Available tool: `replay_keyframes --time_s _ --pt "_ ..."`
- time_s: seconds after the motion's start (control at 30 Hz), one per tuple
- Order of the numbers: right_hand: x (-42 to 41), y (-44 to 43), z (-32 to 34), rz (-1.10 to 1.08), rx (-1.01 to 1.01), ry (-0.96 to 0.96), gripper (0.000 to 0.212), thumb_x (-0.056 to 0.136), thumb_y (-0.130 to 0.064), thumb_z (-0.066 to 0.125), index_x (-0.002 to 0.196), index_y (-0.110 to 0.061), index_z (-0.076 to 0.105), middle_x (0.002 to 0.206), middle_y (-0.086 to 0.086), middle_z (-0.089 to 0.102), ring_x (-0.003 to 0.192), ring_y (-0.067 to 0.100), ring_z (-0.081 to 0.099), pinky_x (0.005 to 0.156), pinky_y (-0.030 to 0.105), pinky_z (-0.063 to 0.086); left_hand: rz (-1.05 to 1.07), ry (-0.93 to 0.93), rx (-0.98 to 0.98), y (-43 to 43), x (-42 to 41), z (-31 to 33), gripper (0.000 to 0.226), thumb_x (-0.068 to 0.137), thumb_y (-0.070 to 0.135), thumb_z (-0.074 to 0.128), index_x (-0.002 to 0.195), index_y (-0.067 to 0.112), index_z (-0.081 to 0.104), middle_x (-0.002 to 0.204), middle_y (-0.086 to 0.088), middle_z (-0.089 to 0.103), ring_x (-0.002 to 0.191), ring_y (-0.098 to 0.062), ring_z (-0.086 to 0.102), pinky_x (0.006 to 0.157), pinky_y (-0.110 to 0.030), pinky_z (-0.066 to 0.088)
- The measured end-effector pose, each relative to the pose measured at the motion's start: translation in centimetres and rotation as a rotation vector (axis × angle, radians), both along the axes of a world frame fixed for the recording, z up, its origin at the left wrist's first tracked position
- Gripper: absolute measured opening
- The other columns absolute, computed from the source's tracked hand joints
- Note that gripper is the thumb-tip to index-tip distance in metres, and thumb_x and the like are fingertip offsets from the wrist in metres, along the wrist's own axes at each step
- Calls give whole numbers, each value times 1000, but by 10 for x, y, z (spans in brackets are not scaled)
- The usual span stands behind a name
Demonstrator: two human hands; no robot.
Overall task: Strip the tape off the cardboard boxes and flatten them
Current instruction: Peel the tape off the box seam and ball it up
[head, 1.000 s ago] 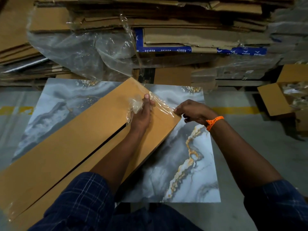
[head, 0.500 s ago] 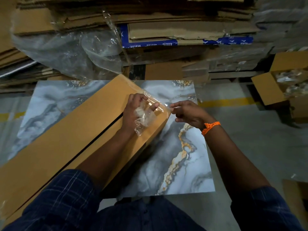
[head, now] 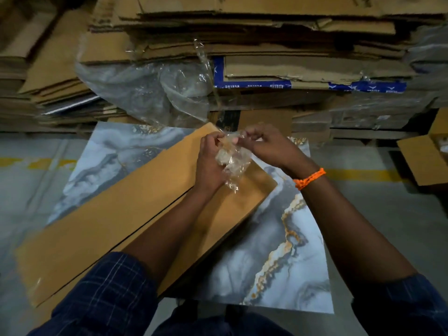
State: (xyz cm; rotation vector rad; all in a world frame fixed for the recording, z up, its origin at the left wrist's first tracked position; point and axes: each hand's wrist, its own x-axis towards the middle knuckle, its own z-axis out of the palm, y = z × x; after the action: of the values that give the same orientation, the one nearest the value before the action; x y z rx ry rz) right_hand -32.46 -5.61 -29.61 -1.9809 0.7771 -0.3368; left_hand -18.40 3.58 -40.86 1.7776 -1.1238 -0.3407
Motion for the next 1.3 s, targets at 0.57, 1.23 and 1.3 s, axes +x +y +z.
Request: replay_keyframes --time_s 0.57,1.23,1.3 --pt "27 1 -114 -58 -462 223 92 95 -57 57 161 -35 -3 169 4 -5 152 30 23 108 44 43 103 635 290 -91 145 57 39 104 46 51 101 12 71 91 -3 68 73 -17 59 53 -24 46" --pt "56 18 -114 66 -594 365 71 96 -72 27 148 -29 47 159 -3 39 148 14 31 122 51 23 13 742 228 -59 241 104 60 94 58 62 132 11 57 113 -13 65 84 -25 67 77 -41 58" --pt "74 23 -92 -113 -401 251 71 90 -79 37 137 -28 51 142 -1 56 130 17 50 115 51 34 -226 703 410 -46 213 99 75 86 71 60 145 25 48 135 -2 53 110 -27 60 86 -43 58"
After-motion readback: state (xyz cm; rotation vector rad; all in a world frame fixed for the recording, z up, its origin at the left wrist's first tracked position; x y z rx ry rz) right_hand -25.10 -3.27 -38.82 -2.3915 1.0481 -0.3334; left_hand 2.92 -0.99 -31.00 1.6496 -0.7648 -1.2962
